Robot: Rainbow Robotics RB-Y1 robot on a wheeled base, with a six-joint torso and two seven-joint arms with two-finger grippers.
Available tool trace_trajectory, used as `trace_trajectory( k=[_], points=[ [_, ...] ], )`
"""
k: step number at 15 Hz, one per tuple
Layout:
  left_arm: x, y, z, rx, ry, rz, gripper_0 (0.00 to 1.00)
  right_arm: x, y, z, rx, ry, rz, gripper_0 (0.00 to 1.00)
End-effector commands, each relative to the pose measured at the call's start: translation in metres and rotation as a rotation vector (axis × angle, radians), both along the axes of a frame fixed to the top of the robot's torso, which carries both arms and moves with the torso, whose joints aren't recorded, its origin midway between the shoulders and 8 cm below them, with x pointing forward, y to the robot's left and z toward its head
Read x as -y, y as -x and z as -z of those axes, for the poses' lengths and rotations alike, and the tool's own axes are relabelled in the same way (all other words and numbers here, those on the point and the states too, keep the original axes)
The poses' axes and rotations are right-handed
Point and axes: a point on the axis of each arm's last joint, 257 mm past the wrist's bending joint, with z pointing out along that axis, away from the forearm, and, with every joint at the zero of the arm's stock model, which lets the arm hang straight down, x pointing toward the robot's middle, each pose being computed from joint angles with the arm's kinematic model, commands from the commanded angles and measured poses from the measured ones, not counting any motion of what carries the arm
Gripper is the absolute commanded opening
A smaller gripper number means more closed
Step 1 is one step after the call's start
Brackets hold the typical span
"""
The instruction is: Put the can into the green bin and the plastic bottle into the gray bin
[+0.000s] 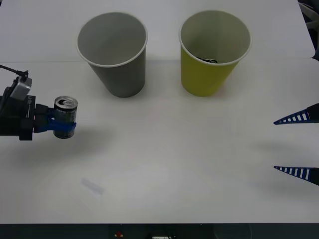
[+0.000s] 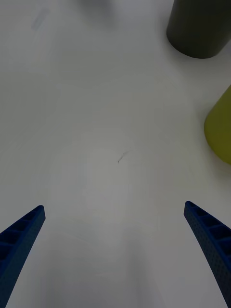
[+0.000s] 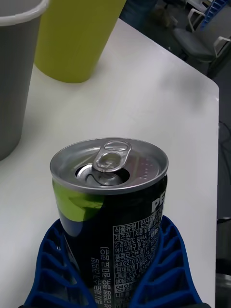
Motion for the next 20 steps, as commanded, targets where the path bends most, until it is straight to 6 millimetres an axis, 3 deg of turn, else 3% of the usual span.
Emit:
trace_trajectory(
  k=[1, 6, 11, 14, 16, 20],
  points=[
    [0.018, 0.003, -0.022, -0.042, -0.017, -0.012, 0.00, 0.000, 0.000, 0.000, 0.000, 0.000, 0.000, 1.00],
    [0.061, -0.003, -0.067, -0.131, -0.021, -0.015, 0.00, 0.000, 0.000, 0.000, 0.000, 0.000, 0.000, 1.00],
    [0.112, -0.027, -0.128, -0.181, -0.082, -0.041, 0.00, 0.000, 0.000, 0.000, 0.000, 0.000, 0.000, 1.00],
    [0.155, -0.049, -0.162, -0.159, -0.075, -0.098, 0.00, 0.000, 0.000, 0.000, 0.000, 0.000, 0.000, 1.00],
    [0.181, -0.062, -0.171, -0.128, -0.113, -0.136, 0.00, 0.000, 0.000, 0.000, 0.000, 0.000, 0.000, 1.00],
    [0.260, -0.084, -0.185, 0.020, -0.161, -0.169, 0.00, 0.000, 0.000, 0.000, 0.000, 0.000, 0.000, 1.00]
  ],
)
